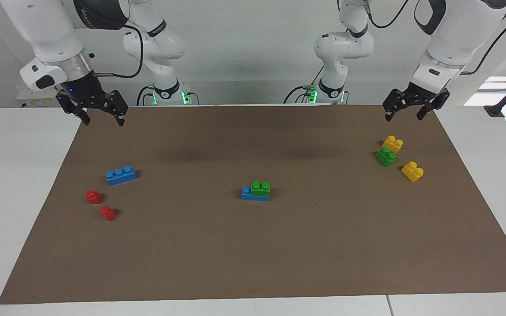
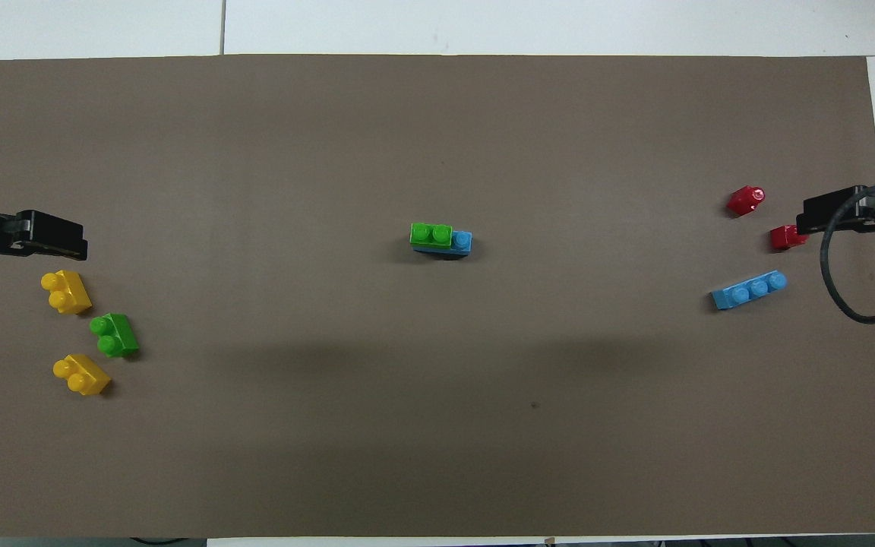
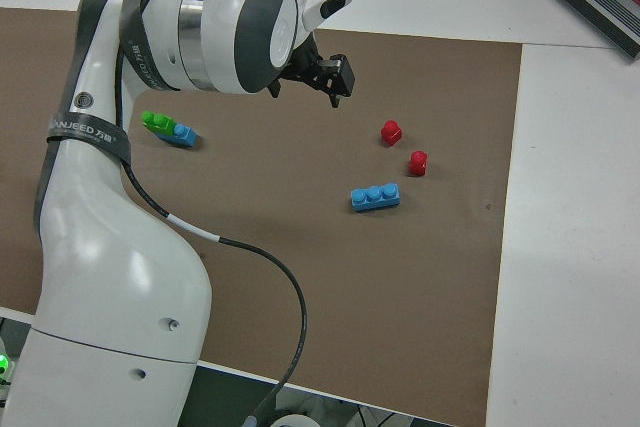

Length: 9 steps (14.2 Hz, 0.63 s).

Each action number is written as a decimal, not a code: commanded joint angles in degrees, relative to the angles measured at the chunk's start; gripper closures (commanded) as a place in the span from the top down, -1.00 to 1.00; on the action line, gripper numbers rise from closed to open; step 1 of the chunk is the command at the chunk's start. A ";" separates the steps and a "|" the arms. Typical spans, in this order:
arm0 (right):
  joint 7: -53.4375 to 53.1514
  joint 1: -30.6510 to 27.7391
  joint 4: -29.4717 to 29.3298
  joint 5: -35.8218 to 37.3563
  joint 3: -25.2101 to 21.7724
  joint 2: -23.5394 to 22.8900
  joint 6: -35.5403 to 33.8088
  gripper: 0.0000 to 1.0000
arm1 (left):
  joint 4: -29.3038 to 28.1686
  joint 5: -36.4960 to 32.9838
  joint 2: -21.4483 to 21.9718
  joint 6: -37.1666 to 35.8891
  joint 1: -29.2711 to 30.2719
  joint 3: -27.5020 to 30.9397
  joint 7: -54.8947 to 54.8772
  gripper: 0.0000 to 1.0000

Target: Remove green block with left arm and hold with right

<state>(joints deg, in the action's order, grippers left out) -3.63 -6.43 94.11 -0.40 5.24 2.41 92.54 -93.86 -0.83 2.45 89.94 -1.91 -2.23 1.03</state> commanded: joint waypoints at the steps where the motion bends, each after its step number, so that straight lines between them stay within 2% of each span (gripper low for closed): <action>1: -0.86 -0.69 1.34 -0.39 0.30 1.28 -0.69 1.00 | -5.09 0.13 3.43 0.15 0.06 0.12 -0.16 1.00; 4: -0.68 -0.69 1.17 -0.39 0.30 1.19 0.36 1.00 | -5.55 0.13 3.70 -0.20 0.15 0.04 1.67 1.00; 7: -0.50 -0.25 1.16 -0.39 0.30 1.11 1.94 1.00 | -5.72 0.13 3.70 0.41 -1.25 -0.14 10.89 1.00; 9: -3.12 -0.25 1.60 -0.48 0.30 0.93 5.79 1.00 | -5.72 0.39 3.79 0.33 -2.13 -0.14 16.86 1.00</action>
<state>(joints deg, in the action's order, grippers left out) -4.01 -6.36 94.21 -0.40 5.31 2.53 94.99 -97.81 -0.73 4.48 89.97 -2.58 -2.64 12.05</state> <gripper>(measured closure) 0.000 0.000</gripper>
